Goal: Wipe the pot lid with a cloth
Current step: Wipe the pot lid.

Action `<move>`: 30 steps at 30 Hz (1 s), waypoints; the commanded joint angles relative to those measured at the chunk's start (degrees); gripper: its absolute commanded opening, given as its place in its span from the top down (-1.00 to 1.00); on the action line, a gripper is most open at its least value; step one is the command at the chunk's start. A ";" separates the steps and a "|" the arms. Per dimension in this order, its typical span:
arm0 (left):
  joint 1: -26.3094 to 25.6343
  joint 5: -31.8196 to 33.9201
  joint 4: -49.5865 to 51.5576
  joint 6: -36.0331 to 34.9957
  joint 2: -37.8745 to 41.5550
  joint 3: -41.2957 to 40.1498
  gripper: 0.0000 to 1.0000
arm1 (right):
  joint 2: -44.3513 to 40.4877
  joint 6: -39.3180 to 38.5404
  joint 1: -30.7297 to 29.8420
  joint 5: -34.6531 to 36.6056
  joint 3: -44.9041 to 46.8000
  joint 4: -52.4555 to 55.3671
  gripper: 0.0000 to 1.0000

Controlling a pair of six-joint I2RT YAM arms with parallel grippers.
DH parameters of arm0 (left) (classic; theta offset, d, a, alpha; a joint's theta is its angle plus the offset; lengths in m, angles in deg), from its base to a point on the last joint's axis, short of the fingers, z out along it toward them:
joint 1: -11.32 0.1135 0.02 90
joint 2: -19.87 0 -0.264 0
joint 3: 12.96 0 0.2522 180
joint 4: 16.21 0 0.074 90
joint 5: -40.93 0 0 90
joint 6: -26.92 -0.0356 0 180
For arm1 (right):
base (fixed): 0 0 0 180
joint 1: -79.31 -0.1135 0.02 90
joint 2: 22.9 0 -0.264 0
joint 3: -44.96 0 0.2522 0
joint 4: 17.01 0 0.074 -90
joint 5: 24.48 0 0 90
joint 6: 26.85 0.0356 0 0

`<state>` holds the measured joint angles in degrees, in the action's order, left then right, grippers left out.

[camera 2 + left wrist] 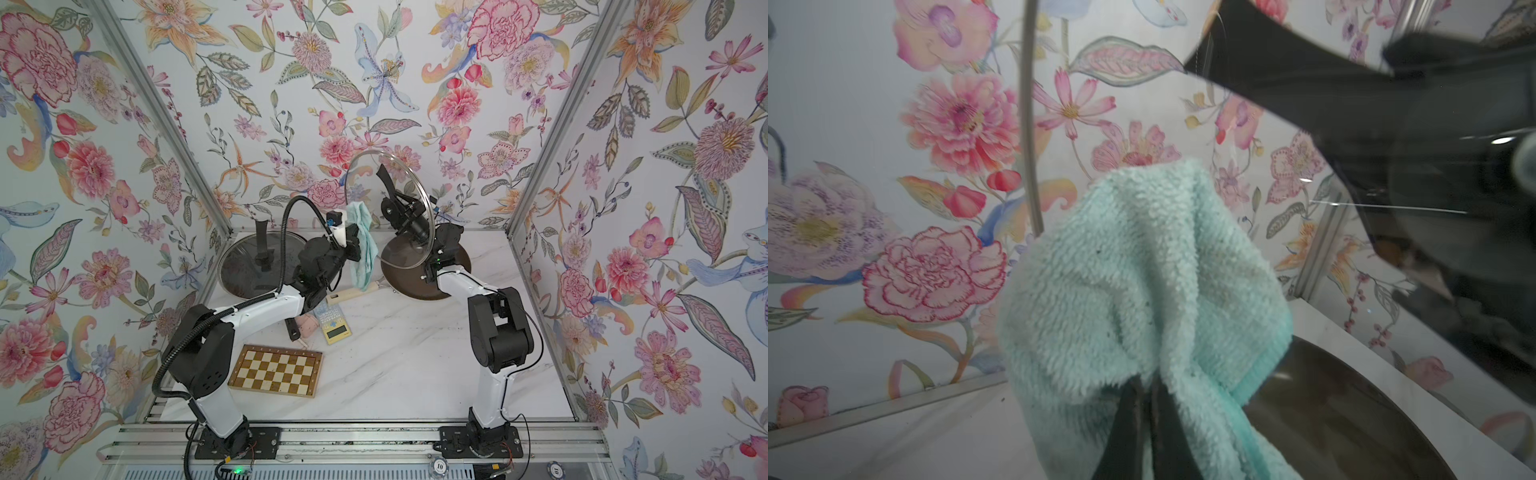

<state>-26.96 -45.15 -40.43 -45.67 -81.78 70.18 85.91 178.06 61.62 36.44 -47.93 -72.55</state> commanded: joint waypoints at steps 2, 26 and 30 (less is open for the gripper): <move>-5.11 -7.97 -0.15 -0.88 4.93 0.38 1.00 | 0.39 6.99 -0.06 1.30 -7.06 -8.88 0.97; 2.33 0.14 12.08 -11.91 9.02 8.35 1.00 | -3.98 2.17 -2.17 -7.04 4.01 -9.21 0.97; 0.97 -3.09 10.96 -5.94 11.61 1.61 1.00 | -6.72 0.57 -1.56 -6.65 6.39 -9.30 0.96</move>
<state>-24.47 -47.97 -29.85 -54.26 -73.21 75.01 86.74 177.34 59.61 29.34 -40.74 -71.63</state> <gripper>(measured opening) 0.056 0.351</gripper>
